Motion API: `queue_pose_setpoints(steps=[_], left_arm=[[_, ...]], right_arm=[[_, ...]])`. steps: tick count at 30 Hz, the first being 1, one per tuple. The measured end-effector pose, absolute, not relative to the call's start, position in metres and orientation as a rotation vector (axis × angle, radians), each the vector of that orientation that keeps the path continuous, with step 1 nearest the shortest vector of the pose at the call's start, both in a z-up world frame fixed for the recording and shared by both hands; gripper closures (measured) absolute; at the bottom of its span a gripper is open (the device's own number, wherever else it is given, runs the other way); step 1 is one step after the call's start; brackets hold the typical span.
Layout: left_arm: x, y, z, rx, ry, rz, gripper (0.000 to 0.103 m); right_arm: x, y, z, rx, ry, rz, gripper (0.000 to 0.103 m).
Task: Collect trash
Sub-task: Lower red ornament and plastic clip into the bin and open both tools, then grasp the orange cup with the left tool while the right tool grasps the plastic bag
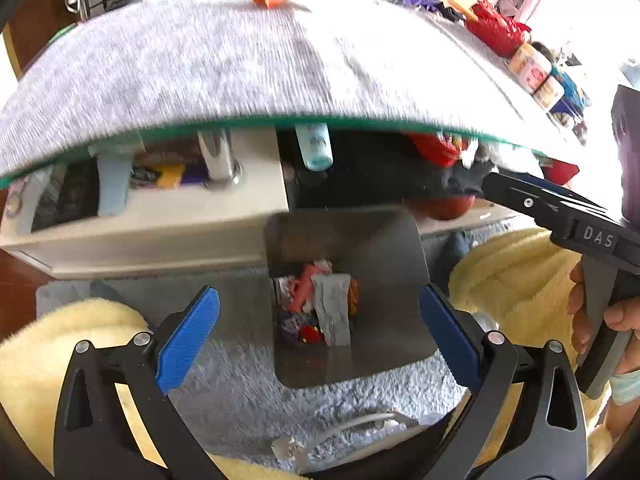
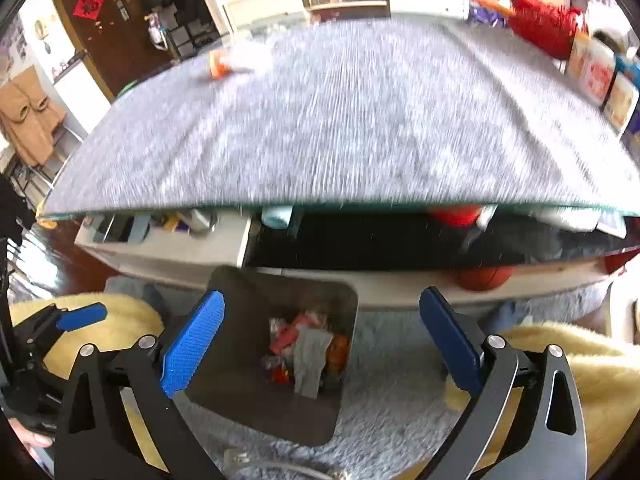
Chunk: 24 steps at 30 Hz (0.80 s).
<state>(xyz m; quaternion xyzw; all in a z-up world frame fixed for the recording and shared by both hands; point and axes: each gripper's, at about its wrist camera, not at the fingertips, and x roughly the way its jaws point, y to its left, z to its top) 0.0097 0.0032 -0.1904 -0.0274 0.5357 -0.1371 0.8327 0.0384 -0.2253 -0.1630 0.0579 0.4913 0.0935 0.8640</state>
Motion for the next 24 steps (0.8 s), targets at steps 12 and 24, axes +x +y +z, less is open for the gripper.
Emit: queue_pose_setpoints(steps=[12,24], left_arm=[[0.077,0.021,-0.139,-0.072,1.041,-0.252,0.008],[0.171,0.04,-0.134,-0.083,1.036,-0.223,0.008]], right_arm=[[0.107,-0.219,-0.102,0.078,0.912,0.228,0.004],[0.206,-0.189,-0.107,0.16,0.949,0.278,0.004]])
